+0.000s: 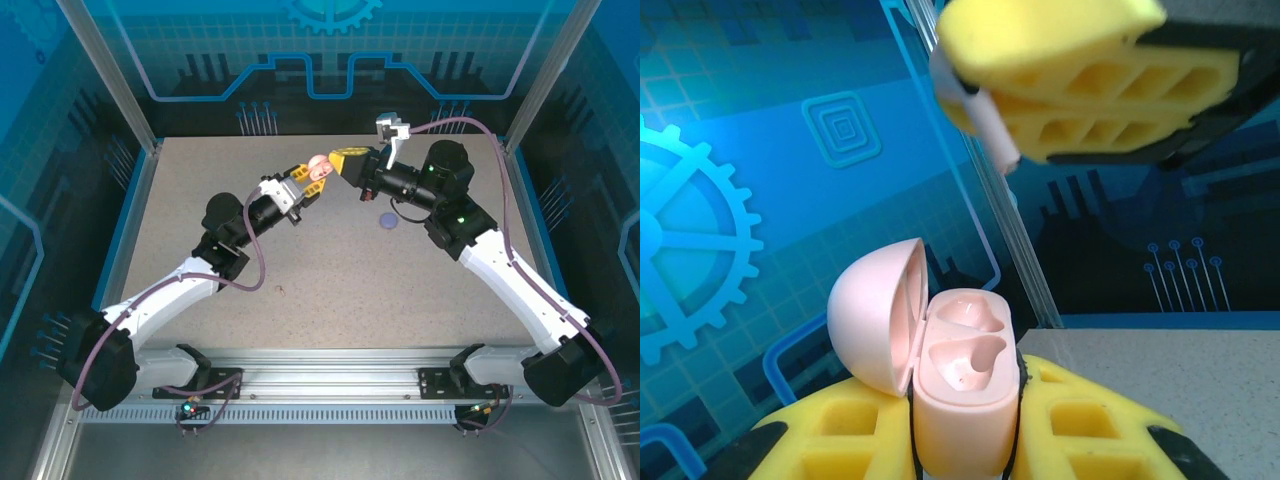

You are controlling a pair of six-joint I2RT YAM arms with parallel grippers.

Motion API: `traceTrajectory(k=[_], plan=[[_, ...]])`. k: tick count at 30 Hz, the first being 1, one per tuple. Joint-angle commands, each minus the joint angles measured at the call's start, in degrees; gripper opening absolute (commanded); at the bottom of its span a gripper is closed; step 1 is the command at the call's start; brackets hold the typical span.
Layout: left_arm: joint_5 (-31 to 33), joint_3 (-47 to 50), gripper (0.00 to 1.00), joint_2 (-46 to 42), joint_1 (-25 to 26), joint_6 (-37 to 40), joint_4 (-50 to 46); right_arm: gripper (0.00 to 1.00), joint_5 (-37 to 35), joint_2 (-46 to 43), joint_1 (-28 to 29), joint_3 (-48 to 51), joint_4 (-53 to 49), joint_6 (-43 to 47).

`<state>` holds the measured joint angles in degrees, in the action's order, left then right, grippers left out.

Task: Insert the wireless bluetooth earbuds into the charging case

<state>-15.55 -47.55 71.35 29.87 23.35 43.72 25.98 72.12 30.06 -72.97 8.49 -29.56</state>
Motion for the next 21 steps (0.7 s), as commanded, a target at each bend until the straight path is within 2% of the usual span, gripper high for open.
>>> traceTrajectory(k=[1, 7, 21], plan=[[-1.7, -2.2, 0.00, -1.1, 0.4, -2.9, 0.4, 0.01, 3.0, -1.6, -1.2, -0.9, -0.2, 2.7], [-2.0, -2.0, 0.00, -1.6, 0.4, -6.3, 1.2, 0.01, 7.2, -0.6, -1.5, -2.2, -1.7, 4.2], [-2.3, -2.0, 0.00, -2.4, 0.7, -8.1, 1.4, 0.01, 8.2, 2.7, -1.5, -1.9, 1.0, 2.7]])
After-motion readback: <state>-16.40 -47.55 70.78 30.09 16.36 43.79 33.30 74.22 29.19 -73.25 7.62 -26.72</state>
